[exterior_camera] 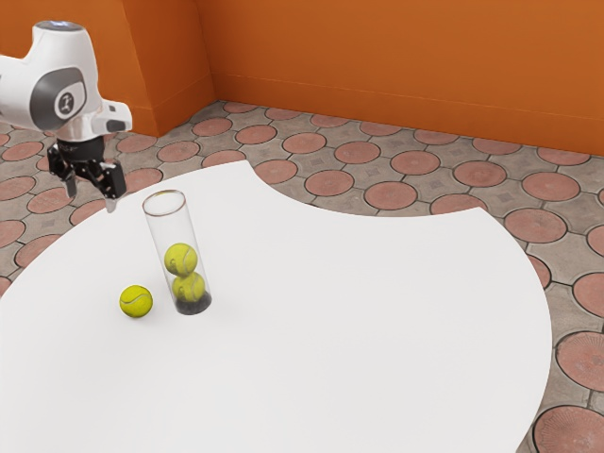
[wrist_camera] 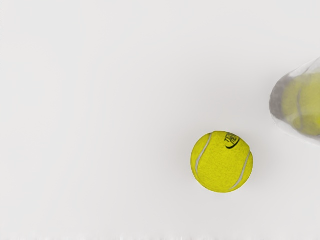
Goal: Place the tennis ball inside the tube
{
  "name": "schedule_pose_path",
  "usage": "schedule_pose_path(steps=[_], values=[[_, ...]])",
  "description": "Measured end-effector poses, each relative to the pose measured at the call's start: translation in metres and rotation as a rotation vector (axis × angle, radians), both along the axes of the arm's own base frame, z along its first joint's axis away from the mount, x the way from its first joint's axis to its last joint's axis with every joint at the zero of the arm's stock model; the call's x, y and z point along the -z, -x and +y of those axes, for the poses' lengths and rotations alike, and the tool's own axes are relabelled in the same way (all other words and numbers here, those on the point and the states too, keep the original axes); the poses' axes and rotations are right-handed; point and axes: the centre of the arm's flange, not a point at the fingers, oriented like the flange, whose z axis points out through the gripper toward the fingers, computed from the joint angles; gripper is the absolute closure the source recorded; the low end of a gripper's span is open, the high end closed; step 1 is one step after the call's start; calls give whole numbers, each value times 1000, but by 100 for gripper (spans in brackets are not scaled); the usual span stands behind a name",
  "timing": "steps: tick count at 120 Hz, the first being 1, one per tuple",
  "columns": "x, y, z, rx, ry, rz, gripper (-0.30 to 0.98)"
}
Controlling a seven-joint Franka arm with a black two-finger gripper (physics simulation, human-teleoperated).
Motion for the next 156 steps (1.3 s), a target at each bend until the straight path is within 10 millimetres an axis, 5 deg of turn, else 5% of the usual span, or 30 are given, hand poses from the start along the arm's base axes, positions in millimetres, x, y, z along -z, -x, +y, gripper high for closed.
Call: schedule_pose_path(steps=[20,44,64,96,132,156], values=[[18,4,5,12,8,-22,0],[42,0,-14,59,50,-58,0],[45,18,-30,91,92,-103,0],[55,44,24,4,94,-128,0],[87,49,12,37,120,-149,0],[141,65,27,8,129,-116,0]])
